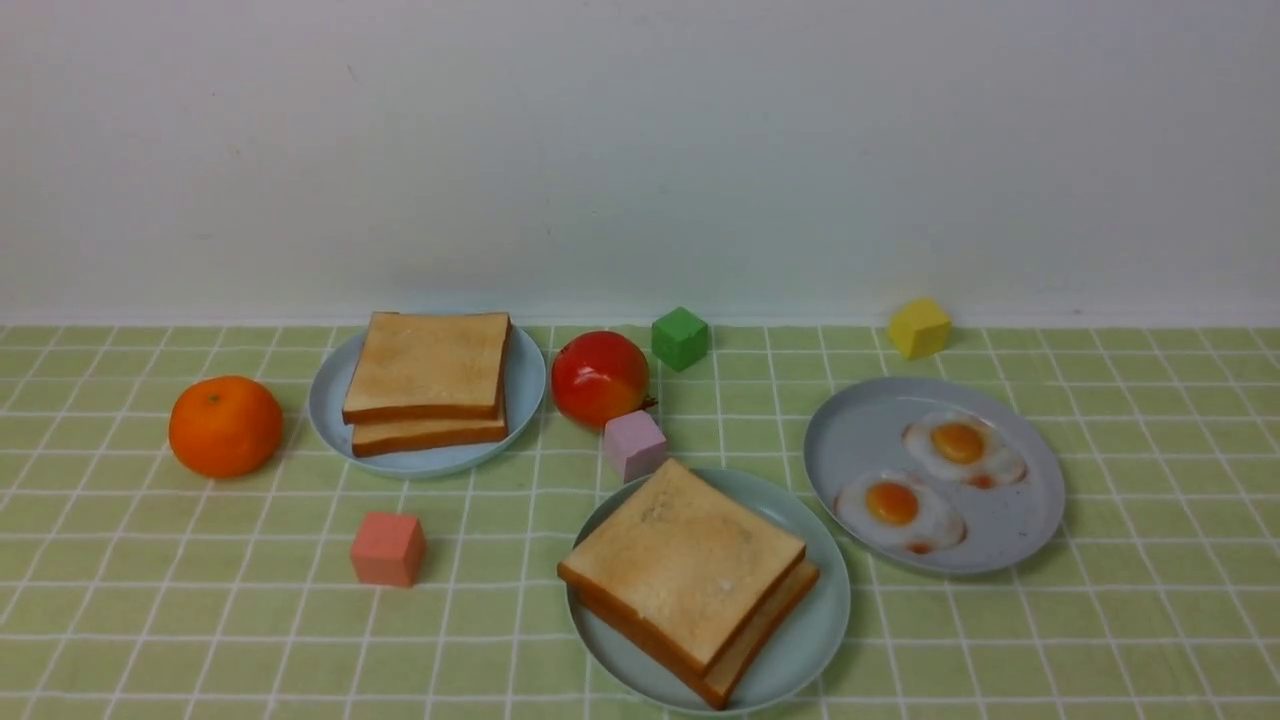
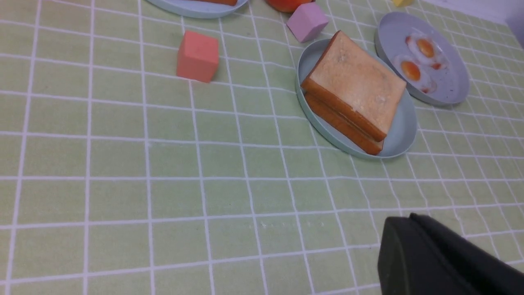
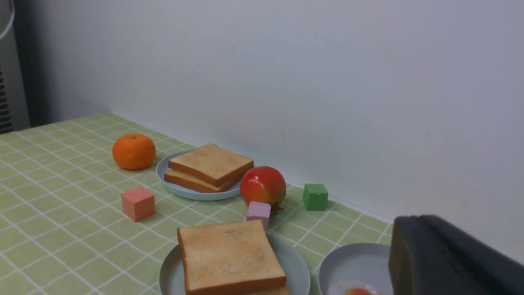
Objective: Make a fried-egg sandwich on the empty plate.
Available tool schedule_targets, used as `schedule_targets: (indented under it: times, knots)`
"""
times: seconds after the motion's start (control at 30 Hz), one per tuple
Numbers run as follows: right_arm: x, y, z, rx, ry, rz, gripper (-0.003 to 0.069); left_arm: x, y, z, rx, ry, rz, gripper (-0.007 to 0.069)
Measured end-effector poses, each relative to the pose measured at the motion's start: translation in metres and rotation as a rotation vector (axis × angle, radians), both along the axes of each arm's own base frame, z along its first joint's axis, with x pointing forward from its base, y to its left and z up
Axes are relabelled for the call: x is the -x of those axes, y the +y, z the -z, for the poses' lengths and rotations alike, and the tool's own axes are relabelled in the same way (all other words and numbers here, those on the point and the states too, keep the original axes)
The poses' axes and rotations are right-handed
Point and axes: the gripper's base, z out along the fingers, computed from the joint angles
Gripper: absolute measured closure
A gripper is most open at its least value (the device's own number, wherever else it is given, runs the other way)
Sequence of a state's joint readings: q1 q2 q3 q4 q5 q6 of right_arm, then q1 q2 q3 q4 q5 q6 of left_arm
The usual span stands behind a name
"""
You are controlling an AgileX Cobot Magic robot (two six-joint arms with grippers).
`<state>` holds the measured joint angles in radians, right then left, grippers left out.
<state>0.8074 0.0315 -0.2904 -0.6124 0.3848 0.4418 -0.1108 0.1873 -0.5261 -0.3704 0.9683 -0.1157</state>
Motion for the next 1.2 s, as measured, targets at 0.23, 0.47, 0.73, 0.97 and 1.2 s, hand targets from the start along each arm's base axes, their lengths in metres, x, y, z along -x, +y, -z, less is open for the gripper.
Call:
schedule_targets:
  times: [0.23,0.47,0.73,0.97,1.2]
  knots:
    - [0.000,0.000,0.000,0.000,0.000,0.000,0.0645,-0.007,0.017,0.015,-0.216,-0.253,-0.105,0.0638]
    - [0.000,0.000,0.000,0.000,0.000,0.000,0.0643,-0.026,0.023,0.092,-0.319,-0.335,-0.164,0.0637]
    - [0.000,0.000,0.000,0.001,0.001,0.000,0.0635,-0.030,0.021,0.126,-0.286,-0.246,-0.165,0.0634]
    - [0.000,0.000,0.000,0.001,0.001,0.000,0.0627,-0.030,0.021,0.126,-0.276,-0.248,-0.176,0.0627]
    - [0.000,0.000,0.000,0.001,0.001,0.000,0.0613,-0.030,0.026,0.126,-0.343,-0.254,-0.217,0.0621]
